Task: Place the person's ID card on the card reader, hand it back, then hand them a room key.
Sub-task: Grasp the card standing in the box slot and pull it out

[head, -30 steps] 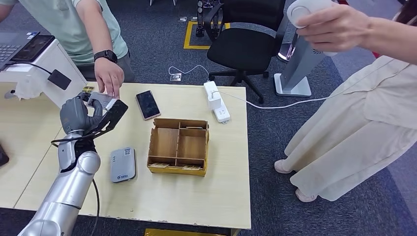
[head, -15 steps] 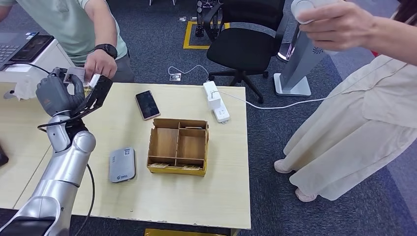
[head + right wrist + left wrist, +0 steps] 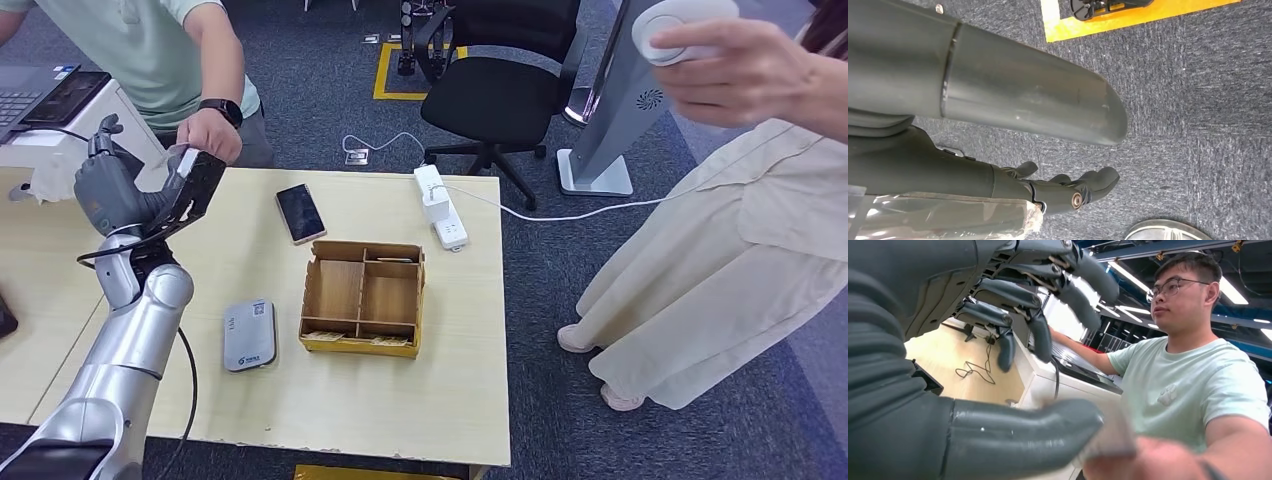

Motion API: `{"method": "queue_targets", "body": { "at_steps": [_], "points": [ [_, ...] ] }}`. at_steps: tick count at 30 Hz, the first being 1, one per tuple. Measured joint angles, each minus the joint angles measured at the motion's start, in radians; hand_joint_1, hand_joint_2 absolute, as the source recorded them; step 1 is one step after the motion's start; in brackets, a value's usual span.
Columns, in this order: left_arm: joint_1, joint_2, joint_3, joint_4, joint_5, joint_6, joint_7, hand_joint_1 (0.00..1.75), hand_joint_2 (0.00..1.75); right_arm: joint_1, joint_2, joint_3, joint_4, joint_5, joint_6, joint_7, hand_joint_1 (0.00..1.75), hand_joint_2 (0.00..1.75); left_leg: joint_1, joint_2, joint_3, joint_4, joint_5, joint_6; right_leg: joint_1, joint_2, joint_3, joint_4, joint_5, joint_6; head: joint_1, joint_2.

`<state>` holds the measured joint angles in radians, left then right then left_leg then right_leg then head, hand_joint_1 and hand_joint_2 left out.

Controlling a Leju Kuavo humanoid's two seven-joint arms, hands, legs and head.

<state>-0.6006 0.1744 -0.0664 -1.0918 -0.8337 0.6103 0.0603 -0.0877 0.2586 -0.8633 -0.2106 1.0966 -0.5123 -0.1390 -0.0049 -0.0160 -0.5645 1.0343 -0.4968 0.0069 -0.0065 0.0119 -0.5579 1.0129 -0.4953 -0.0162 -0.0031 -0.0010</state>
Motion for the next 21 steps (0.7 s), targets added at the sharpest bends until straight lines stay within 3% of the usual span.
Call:
{"method": "queue_targets", "body": {
  "at_steps": [3,7,11,13,15,17,21],
  "points": [
    [0.005,0.001,0.0,0.0,0.011,0.001,-0.01,0.0,0.0,0.0,0.0,0.0,0.0,-0.003,0.0,-0.002,0.0,0.0,0.0,0.0,0.0,0.0,0.0,0.0,0.0,0.0,0.0,0.0,0.0,0.0,0.0,0.0],
    [0.019,0.006,0.002,-0.005,0.025,0.0,-0.022,0.0,1.75,0.0,0.0,0.0,0.0,-0.011,0.0,-0.008,0.0,0.0,0.0,0.0,0.0,0.0,0.0,0.0,0.0,0.0,0.0,0.0,0.0,0.0,0.0,0.0],
    [0.043,0.018,0.004,-0.027,0.021,-0.001,-0.033,0.0,1.75,0.0,0.0,0.0,0.0,-0.016,0.001,-0.01,0.0,0.0,0.0,0.0,0.0,0.0,0.0,0.0,0.0,0.0,0.0,0.0,0.0,0.0,-0.001,0.0],
    [0.056,0.024,0.006,-0.041,0.011,-0.001,-0.035,0.0,0.87,0.0,0.0,0.0,0.0,-0.018,0.002,-0.01,0.0,0.0,0.0,0.0,0.0,0.0,0.0,0.0,0.0,0.0,0.0,0.0,0.0,0.0,-0.001,0.0],
    [0.071,0.029,0.008,-0.057,-0.009,-0.001,-0.035,0.0,0.87,0.0,0.0,0.0,0.0,-0.02,0.005,-0.011,0.0,0.0,0.0,0.0,0.0,0.0,0.0,0.0,0.0,0.0,0.0,0.0,0.0,0.0,-0.001,0.0],
    [0.089,0.035,0.01,-0.076,-0.038,-0.001,-0.032,0.0,1.75,0.0,0.0,0.0,0.0,-0.024,0.009,-0.011,0.0,0.0,0.0,0.0,0.0,0.0,0.0,0.0,0.0,0.0,0.0,0.0,0.0,0.0,-0.001,0.0],
    [0.132,0.057,0.015,-0.114,-0.101,-0.005,-0.016,0.0,1.75,0.0,0.0,0.0,0.0,-0.031,0.014,-0.012,0.0,0.0,0.0,0.0,0.0,0.0,0.0,0.0,0.0,0.0,0.0,0.0,0.0,0.0,-0.001,0.0]
  ]
}}
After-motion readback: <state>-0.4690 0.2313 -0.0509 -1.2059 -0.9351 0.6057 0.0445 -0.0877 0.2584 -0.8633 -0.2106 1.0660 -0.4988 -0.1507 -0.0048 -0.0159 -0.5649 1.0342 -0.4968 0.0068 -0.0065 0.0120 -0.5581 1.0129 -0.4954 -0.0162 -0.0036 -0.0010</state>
